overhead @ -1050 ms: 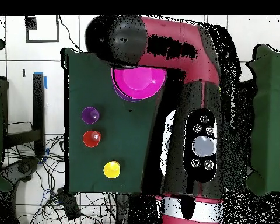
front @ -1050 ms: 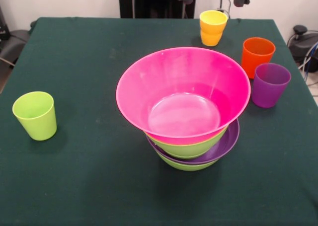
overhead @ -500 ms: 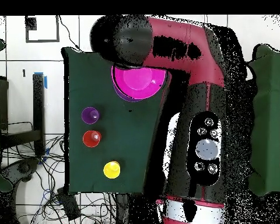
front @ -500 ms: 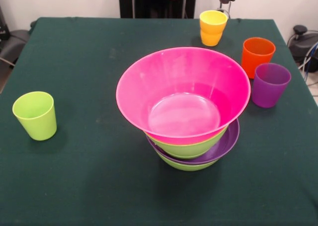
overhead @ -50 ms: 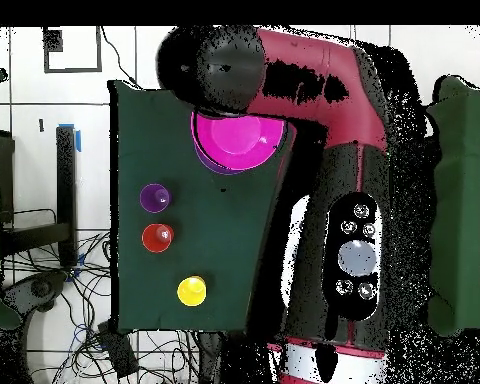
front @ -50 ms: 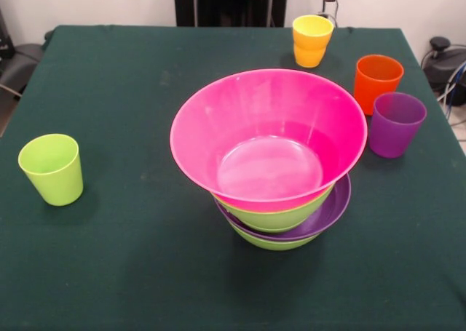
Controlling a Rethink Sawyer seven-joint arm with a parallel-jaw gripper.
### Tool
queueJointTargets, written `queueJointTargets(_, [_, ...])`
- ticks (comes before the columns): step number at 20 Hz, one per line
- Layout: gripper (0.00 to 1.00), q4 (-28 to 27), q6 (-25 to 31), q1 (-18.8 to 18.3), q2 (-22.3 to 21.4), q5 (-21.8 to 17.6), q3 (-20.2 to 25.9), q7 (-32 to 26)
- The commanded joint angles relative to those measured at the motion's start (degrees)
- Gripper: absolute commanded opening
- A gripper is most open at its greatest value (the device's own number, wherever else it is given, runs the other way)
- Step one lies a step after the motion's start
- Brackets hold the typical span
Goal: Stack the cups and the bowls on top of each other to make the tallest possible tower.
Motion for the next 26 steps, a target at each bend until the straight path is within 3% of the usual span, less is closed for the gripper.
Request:
queueJointTargets(1, [1.00, 2.48, 1.69, 1.43, 2.80, -0.33, 1.51, 8.10])
queueJointTargets(26, [1.00, -0.23, 2.38, 1.76, 5.04, -0.92, 0.23, 8.45])
